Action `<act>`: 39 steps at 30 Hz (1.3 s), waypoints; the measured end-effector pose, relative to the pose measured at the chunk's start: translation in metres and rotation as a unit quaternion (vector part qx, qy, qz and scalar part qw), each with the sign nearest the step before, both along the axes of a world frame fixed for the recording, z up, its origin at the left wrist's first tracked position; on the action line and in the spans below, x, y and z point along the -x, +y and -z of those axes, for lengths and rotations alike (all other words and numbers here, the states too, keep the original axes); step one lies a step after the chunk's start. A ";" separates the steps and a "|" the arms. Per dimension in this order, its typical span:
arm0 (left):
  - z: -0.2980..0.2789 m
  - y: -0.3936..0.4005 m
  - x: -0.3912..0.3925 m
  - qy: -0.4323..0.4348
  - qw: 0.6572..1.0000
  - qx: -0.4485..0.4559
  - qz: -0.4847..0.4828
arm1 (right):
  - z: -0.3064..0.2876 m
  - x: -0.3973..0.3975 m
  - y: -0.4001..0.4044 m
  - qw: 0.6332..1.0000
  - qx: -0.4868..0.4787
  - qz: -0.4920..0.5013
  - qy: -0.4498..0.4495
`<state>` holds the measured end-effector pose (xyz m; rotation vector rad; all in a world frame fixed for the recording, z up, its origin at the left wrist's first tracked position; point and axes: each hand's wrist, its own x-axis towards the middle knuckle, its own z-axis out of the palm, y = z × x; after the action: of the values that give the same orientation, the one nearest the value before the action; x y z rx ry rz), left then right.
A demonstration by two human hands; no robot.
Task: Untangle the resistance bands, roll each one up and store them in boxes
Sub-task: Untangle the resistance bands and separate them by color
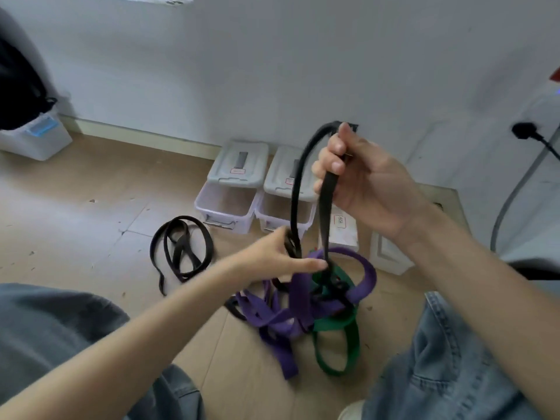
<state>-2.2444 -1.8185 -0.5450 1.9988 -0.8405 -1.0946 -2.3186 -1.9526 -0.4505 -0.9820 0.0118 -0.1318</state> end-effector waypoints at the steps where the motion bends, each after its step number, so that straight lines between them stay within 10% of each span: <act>1: 0.014 -0.005 0.009 0.005 1.000 0.013 -0.025 | -0.001 0.001 0.001 1.000 -0.011 0.004 -0.002; 5: 0.034 -0.004 0.005 -0.034 0.999 -0.036 -0.003 | -0.002 0.004 -0.015 0.995 -0.050 0.081 0.021; 8: 0.012 0.002 -0.016 0.043 0.995 0.023 -0.090 | 0.005 0.008 -0.033 0.952 0.144 0.219 0.159; 12: -0.047 0.008 -0.040 0.162 0.941 0.197 -0.220 | 0.028 0.007 -0.041 0.677 0.651 0.164 0.302; 18: -0.092 0.027 -0.063 0.199 0.873 0.362 -0.259 | 0.033 0.010 -0.040 0.547 0.758 0.056 0.351; 20: -0.092 0.023 -0.059 0.184 0.866 0.388 -0.257 | 0.035 0.009 -0.033 0.585 0.751 0.029 0.304; 25: -0.094 0.017 -0.041 0.182 0.851 0.446 -0.208 | 0.025 0.003 -0.005 0.839 0.521 -0.039 0.154; 28: -0.099 0.016 -0.034 0.203 0.842 0.473 -0.160 | 0.052 -0.001 0.012 0.815 0.558 -0.082 0.135; 35: -0.104 0.021 -0.037 0.179 0.831 0.496 -0.177 | 0.075 -0.006 0.030 0.898 0.415 0.022 0.146; 39: -0.092 0.027 -0.058 -0.003 0.903 0.369 -0.218 | 0.054 -0.005 0.020 0.938 0.307 0.084 0.138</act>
<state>-2.1864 -1.7920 -0.4528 1.4302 -0.6307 -0.4100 -2.3135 -1.9329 -0.5049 -1.6203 0.3302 -0.1577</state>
